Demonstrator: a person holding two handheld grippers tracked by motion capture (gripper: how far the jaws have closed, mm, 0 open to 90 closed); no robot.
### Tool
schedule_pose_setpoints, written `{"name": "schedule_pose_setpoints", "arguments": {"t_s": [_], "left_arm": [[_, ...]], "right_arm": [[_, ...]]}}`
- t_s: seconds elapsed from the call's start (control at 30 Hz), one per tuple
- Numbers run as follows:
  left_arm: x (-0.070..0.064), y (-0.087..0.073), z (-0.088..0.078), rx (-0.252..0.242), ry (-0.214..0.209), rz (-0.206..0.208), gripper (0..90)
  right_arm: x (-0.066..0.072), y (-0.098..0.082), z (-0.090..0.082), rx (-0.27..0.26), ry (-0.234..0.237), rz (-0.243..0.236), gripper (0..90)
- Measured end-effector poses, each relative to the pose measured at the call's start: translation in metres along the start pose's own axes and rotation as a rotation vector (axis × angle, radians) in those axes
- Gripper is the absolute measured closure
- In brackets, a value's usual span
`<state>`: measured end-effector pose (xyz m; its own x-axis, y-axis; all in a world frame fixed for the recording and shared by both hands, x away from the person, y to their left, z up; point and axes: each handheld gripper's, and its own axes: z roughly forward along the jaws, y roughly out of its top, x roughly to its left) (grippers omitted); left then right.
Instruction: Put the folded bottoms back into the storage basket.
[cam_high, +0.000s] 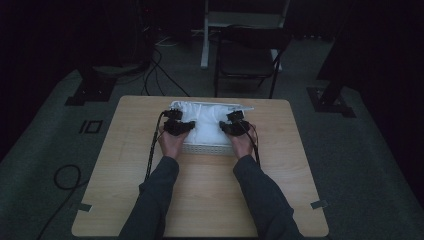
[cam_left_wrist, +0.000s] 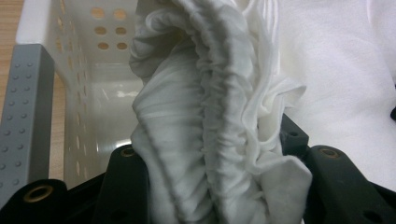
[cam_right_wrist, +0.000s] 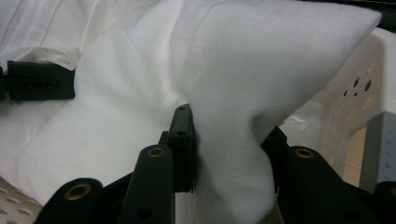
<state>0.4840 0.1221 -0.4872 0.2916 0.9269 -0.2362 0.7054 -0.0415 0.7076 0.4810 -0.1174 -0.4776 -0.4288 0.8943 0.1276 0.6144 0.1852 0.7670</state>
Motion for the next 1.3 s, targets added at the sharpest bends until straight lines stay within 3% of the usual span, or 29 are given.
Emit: {"name": "schedule_pose_setpoints", "arguments": {"t_s": [0.67,1.0,1.3], "left_arm": [[-0.011,-0.004,0.001,0.055,0.057,0.08,50.6],[-0.013,-0.007,0.001,0.061,0.065,0.089,50.2],[-0.01,-0.013,0.003,0.075,0.078,0.066,45.4]], "right_arm": [[0.001,-0.009,0.003,0.067,-0.029,0.018,65.7],[0.0,-0.012,0.003,0.075,-0.035,0.014,65.3],[0.003,-0.013,0.003,0.098,-0.063,-0.018,63.0]]}}
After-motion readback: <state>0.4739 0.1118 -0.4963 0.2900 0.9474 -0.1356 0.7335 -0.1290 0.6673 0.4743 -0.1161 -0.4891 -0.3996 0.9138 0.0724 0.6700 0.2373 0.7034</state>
